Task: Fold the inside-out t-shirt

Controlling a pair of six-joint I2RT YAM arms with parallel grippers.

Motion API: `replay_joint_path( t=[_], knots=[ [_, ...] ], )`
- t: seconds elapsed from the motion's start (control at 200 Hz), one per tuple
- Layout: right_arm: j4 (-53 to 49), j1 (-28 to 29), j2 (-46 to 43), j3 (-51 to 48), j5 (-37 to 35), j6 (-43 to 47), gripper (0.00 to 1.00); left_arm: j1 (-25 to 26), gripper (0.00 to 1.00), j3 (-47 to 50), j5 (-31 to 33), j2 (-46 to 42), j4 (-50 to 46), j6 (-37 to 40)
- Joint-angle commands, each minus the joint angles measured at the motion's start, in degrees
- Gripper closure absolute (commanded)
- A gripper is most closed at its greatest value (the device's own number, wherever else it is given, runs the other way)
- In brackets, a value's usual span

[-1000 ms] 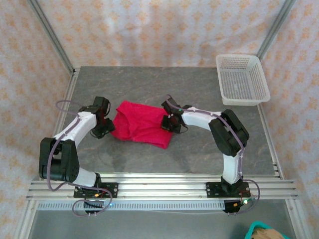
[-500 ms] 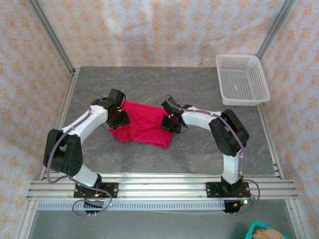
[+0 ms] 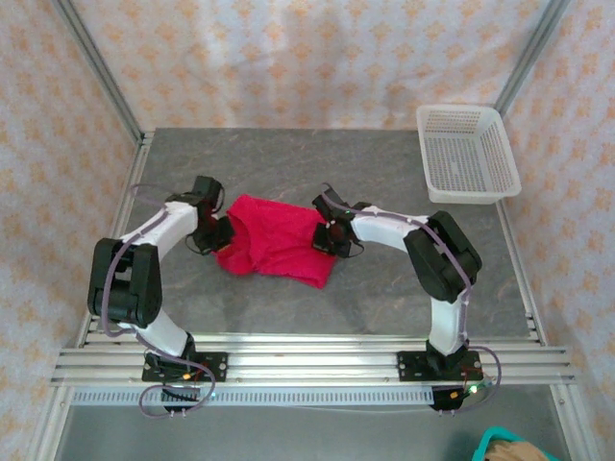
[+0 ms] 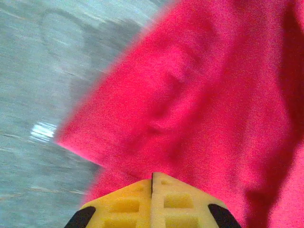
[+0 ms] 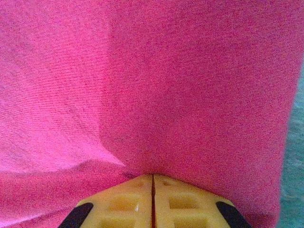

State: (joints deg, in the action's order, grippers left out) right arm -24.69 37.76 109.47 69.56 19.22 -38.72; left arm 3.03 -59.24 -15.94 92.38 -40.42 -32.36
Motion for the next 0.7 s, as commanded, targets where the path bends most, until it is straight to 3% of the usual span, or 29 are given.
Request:
replay_joint_path(
  t=[0.0, 0.125, 0.18, 0.31, 0.35, 0.53, 0.696],
  knots=[
    [-5.46, -0.76, -2.34, -3.68, -4.81, 0.65, 0.89, -3.00, 1.00, -0.85, 2.80, -2.53, -3.79, 1.42],
    [-5.54, -0.75, -3.29, -4.96, -5.07, 0.66, 0.89, -3.90, 1.00, -1.99, 4.87, -2.73, -5.98, 1.42],
    [-5.61, -0.76, -3.16, -4.68, -4.75, 0.83, 0.89, -3.82, 1.00, -1.64, 2.90, -3.31, -5.39, 1.42],
    [-6.15, -0.33, -5.23, -2.51, -2.32, 1.16, 0.88, -1.15, 0.51, -0.21, -0.36, -6.68, -2.24, 1.41],
    [-6.56, -0.14, -6.77, -1.42, -1.78, 1.26, 0.85, 0.67, 0.44, -0.57, -1.19, -7.23, -2.07, 1.42],
    [-9.18, -0.53, -9.42, 5.03, -1.48, 3.52, 0.77, 8.43, 0.45, 0.31, -3.21, -11.72, -0.39, 0.19],
    [-4.40, -3.01, -2.63, 8.41, 1.98, 5.28, 0.77, 11.57, 0.49, 4.31, -7.88, -10.84, 6.01, -3.02]
  ],
)
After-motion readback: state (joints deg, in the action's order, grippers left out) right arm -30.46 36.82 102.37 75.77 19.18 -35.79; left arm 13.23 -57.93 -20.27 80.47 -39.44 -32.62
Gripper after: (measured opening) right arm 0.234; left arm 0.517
